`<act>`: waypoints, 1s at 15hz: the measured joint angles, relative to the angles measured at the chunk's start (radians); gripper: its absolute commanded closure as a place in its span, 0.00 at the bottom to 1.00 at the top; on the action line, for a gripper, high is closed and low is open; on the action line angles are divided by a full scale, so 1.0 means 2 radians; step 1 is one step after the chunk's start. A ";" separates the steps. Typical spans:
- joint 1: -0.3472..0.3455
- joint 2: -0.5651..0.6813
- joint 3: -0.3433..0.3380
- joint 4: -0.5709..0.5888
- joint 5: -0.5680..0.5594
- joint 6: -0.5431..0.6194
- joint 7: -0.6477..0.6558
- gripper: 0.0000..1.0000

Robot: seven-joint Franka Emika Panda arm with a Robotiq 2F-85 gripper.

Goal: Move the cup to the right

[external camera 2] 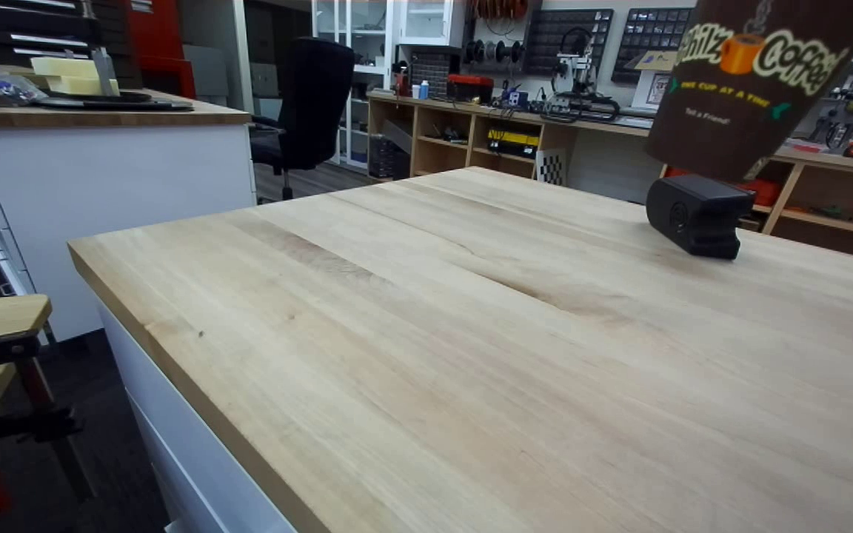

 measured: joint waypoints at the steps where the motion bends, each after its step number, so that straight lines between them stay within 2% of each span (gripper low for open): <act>1: -0.001 0.009 0.001 0.010 0.000 0.000 -0.007 0.98; 15: -0.041 0.131 0.009 0.126 0.001 -0.006 -0.062 0.98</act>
